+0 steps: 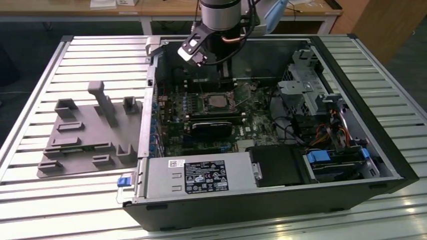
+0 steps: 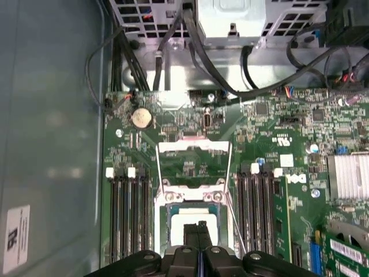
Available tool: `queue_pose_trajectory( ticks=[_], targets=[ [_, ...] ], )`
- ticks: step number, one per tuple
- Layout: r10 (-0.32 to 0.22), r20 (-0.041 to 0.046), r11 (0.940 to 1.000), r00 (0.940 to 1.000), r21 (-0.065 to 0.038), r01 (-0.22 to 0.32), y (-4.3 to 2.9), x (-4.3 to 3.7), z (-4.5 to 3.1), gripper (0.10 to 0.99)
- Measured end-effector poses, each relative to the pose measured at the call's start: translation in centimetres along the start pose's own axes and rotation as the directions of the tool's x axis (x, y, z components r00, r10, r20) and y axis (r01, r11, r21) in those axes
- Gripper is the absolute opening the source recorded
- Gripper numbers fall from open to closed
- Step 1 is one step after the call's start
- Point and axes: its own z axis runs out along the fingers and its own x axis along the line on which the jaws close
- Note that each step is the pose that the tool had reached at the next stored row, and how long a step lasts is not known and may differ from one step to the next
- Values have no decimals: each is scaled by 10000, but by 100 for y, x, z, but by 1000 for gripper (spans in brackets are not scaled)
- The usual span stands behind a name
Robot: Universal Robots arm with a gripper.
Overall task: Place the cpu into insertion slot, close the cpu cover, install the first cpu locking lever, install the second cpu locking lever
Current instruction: 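Close the cpu cover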
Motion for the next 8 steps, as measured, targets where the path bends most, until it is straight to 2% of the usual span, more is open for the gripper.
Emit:
queue_pose_trajectory(
  ticks=[8],
  targets=[
    [1, 2, 10000, 10000, 30, -1, 168, 7, 22, 102]
  ],
)
